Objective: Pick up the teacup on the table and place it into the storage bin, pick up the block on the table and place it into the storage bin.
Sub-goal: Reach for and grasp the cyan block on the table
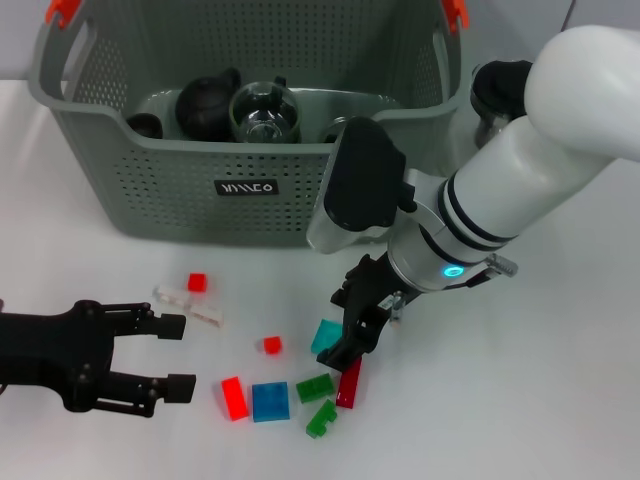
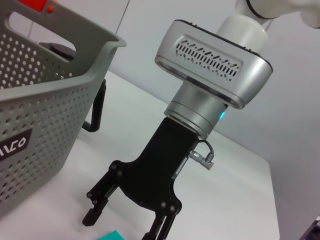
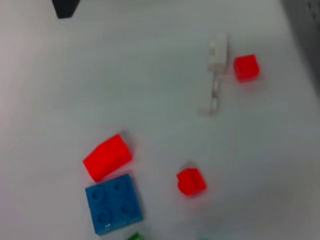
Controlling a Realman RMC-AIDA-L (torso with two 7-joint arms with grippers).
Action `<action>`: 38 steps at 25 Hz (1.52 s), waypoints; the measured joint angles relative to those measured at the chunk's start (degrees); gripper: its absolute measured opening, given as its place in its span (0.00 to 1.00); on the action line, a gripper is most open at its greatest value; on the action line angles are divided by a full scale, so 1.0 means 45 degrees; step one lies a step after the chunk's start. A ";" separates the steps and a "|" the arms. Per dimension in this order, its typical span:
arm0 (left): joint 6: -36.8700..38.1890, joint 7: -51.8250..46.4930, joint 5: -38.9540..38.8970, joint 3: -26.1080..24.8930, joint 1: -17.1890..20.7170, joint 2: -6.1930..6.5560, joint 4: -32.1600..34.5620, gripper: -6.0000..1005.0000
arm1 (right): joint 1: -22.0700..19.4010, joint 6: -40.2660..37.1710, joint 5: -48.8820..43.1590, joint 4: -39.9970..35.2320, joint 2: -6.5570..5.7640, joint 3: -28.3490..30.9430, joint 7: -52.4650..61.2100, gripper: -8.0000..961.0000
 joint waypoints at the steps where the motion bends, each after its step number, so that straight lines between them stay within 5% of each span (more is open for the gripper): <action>1: 0.0000 0.0013 0.0000 0.0000 0.0001 -0.0002 0.0005 0.87 | 0.0025 -0.0032 -0.0027 -0.0003 0.0007 -0.0008 0.0052 0.80; 38: -0.0195 0.0096 0.0006 0.0020 -0.0110 -0.0040 0.0038 0.87 | 0.0105 0.0436 0.0083 0.0165 0.0114 -0.0340 0.0354 0.74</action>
